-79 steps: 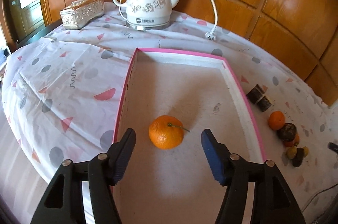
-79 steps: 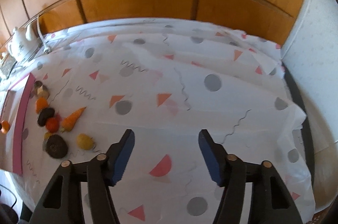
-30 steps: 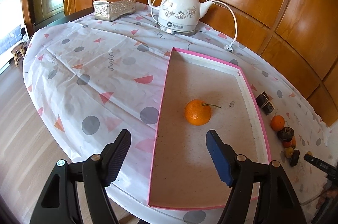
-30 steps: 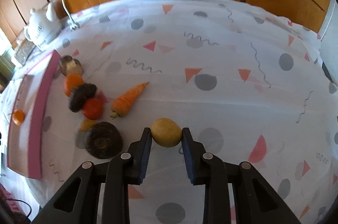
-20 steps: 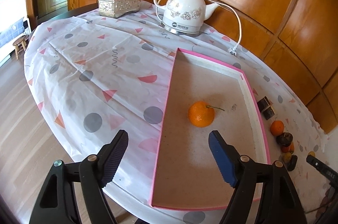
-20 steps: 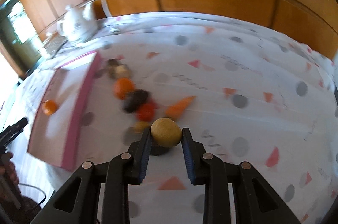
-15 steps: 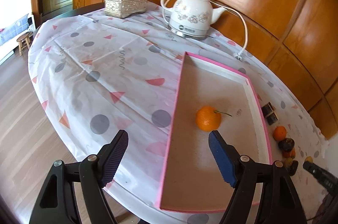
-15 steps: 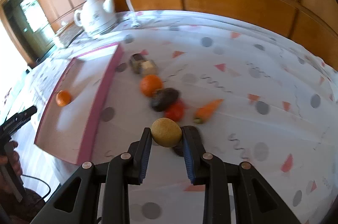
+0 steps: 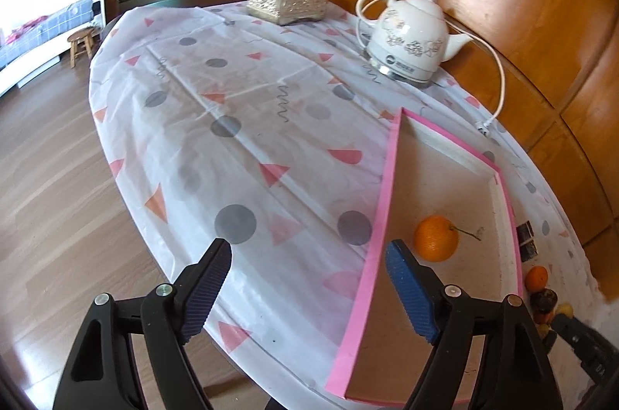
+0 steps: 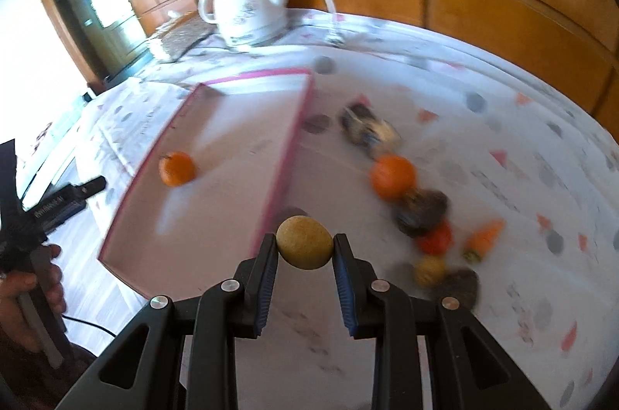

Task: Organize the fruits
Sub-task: 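Carry the yellow fruit into the pink tray and release it, then reach the left gripper to the second orange and grasp it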

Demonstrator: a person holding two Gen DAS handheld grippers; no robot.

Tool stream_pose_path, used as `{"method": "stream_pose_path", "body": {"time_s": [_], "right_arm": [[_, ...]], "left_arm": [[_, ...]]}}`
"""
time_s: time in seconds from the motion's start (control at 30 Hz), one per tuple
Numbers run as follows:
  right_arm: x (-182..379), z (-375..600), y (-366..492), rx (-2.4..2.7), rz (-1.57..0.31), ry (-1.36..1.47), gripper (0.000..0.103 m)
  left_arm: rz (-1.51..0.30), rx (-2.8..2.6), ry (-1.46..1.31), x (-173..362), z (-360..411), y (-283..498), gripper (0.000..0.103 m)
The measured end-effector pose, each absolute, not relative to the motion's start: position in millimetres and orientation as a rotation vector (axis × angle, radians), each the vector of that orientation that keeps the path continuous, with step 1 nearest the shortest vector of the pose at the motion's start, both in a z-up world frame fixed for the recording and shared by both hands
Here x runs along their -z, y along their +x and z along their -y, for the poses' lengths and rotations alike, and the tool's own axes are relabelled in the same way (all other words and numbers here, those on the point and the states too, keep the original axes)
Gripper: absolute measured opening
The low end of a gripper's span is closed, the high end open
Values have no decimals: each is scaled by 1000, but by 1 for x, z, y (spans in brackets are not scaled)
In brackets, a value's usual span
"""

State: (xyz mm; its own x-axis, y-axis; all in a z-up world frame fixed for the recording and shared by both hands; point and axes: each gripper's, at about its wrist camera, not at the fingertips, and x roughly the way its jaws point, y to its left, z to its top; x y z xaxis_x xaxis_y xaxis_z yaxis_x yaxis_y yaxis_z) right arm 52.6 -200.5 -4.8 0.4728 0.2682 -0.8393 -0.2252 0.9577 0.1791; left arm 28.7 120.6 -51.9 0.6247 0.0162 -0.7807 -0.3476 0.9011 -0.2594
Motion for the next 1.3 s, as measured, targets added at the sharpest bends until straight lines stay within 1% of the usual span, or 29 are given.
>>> {"method": "stream_pose_path", "body": {"time_s": [0.17, 0.47, 0.5, 0.53, 0.6, 0.77, 1.07, 1.3], "right_arm": [[6, 156, 75, -375, -1026, -25, 29], [38, 104, 108, -398, -1095, -113, 29], [39, 103, 108, -402, -1095, -109, 30], [39, 103, 107, -404, -1091, -108, 35], [37, 105, 103, -400, -1079, -105, 39], [26, 121, 91, -374, -1050, -56, 39], [-1, 197, 59, -256, -995, 12, 39], [-8, 256, 46, -115, -998, -6, 39]], "left_arm": [[-883, -246, -445, 56, -130, 28, 83], [-900, -224, -444, 60, -130, 29, 84], [-901, -221, -440, 61, -129, 30, 84], [-902, -217, -437, 61, -128, 30, 84], [-901, -211, -432, 60, -127, 30, 84], [-897, -192, -418, 58, -123, 30, 84], [-904, -145, -376, 53, -108, 30, 84], [-898, -109, -334, 46, -97, 30, 87]]}}
